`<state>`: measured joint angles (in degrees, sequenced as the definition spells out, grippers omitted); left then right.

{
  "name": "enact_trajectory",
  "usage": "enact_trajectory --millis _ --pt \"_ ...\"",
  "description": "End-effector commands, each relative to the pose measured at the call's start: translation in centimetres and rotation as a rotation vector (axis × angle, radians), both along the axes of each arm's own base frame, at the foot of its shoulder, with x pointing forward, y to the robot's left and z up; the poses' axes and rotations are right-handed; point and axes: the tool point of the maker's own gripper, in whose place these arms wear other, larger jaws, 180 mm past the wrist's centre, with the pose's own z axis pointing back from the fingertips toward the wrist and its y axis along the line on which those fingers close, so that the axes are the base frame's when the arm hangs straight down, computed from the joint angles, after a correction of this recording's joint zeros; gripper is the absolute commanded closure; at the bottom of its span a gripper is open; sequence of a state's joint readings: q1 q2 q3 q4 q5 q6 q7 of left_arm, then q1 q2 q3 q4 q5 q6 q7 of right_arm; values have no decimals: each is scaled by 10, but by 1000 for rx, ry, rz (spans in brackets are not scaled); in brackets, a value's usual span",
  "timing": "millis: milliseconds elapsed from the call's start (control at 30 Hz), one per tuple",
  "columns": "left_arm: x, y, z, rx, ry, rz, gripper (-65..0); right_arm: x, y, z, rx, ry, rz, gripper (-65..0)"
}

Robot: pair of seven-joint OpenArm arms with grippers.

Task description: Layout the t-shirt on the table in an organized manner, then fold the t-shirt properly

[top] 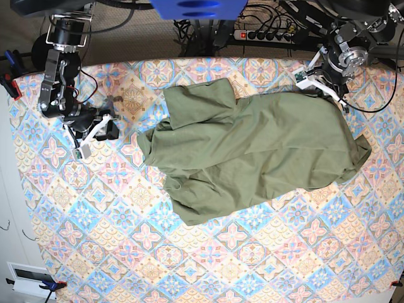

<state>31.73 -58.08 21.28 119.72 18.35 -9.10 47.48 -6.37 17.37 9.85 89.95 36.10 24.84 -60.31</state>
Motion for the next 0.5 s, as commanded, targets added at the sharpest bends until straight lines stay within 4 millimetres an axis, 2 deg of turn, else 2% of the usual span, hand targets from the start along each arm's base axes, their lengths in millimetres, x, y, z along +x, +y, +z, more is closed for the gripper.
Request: enact_trajectory --millis 0,67,133,200,400,467 --pt "9 5 10 25 -38 -5 0 8 0 16 -10 -49 19 -250" --pt "8 5 9 22 -37 -4 0 6 21 20 -20 -52 98 -277" --pt "7 1 7 8 -36 3 0 3 53 26 -18 -68 202 -282" --pt "7 -4 6 -10 -41 14 0 3 76 34 -16 -99 270 -282" --pt "6 -8 4 -29 -42 27 0 4 80 39 -11 -115 278 -282" --pt "6 -9 4 -30 -42 28 0 10 80 43 -12 -131 276 -282"
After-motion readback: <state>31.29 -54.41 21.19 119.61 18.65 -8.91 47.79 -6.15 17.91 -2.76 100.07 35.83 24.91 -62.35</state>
